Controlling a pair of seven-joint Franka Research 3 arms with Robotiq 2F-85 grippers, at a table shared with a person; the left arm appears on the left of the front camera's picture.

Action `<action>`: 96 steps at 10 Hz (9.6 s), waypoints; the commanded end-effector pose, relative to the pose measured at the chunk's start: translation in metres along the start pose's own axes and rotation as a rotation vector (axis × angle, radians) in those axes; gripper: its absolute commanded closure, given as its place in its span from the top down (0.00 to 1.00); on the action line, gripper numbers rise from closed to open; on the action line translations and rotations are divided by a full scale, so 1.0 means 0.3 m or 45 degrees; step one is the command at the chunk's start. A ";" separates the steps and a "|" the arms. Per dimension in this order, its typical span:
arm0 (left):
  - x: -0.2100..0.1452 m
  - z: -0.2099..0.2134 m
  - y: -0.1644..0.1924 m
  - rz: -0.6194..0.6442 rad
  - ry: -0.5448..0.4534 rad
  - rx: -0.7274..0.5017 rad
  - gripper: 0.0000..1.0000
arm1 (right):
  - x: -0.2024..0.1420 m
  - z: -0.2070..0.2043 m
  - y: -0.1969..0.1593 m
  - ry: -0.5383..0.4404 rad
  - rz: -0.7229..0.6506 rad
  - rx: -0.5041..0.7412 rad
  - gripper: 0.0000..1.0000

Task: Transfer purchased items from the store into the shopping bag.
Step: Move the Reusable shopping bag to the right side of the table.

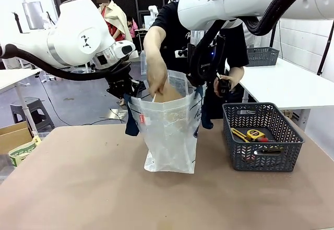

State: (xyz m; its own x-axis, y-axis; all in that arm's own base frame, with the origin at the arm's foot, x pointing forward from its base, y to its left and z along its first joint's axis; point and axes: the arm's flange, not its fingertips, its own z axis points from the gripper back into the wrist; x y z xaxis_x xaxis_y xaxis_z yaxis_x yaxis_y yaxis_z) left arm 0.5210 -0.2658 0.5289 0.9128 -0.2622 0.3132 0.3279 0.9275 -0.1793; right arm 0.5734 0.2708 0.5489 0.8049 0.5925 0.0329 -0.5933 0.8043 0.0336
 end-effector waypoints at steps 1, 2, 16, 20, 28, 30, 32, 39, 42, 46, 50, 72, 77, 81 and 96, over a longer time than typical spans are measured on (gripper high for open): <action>-0.020 -0.002 0.018 0.026 -0.004 -0.029 0.00 | -0.013 -0.018 -0.001 -0.024 -0.020 0.034 0.00; -0.016 -0.003 0.018 0.017 0.002 -0.038 0.00 | -0.012 -0.021 -0.001 -0.023 -0.018 0.042 0.00; -0.002 -0.006 0.003 0.006 0.006 -0.005 0.00 | 0.002 -0.012 -0.001 0.006 -0.003 0.013 0.00; -0.002 -0.006 0.003 0.006 0.006 -0.005 0.00 | 0.002 -0.012 -0.001 0.006 -0.003 0.013 0.00; -0.002 -0.006 0.003 0.006 0.006 -0.005 0.00 | 0.002 -0.012 -0.001 0.006 -0.003 0.013 0.00; -0.002 -0.006 0.003 0.006 0.006 -0.005 0.00 | 0.002 -0.012 -0.001 0.006 -0.003 0.013 0.00; -0.002 -0.006 0.003 0.006 0.006 -0.005 0.00 | 0.002 -0.012 -0.001 0.006 -0.003 0.013 0.00; -0.002 -0.006 0.003 0.006 0.006 -0.005 0.00 | 0.002 -0.012 -0.001 0.006 -0.003 0.013 0.00; -0.002 -0.006 0.003 0.006 0.006 -0.005 0.00 | 0.002 -0.012 -0.001 0.006 -0.003 0.013 0.00; -0.002 -0.006 0.003 0.006 0.006 -0.005 0.00 | 0.002 -0.012 -0.001 0.006 -0.003 0.013 0.00; -0.002 -0.006 0.003 0.006 0.006 -0.005 0.00 | 0.002 -0.012 -0.001 0.006 -0.003 0.013 0.00; -0.002 -0.006 0.003 0.006 0.006 -0.005 0.00 | 0.002 -0.012 -0.001 0.006 -0.003 0.013 0.00; -0.002 -0.006 0.003 0.006 0.006 -0.005 0.00 | 0.002 -0.012 -0.001 0.006 -0.003 0.013 0.00; -0.002 -0.006 0.003 0.006 0.006 -0.005 0.00 | 0.002 -0.012 -0.001 0.006 -0.003 0.013 0.00; -0.002 -0.006 0.003 0.006 0.006 -0.005 0.00 | 0.002 -0.012 -0.001 0.006 -0.003 0.013 0.00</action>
State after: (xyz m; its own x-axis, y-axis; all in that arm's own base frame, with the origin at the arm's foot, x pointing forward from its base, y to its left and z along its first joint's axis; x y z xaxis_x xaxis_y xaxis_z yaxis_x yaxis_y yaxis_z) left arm 0.5207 -0.2671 0.5266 0.9152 -0.2628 0.3054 0.3275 0.9268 -0.1838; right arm 0.5736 0.2716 0.5440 0.8059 0.5915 0.0251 -0.5920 0.8044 0.0495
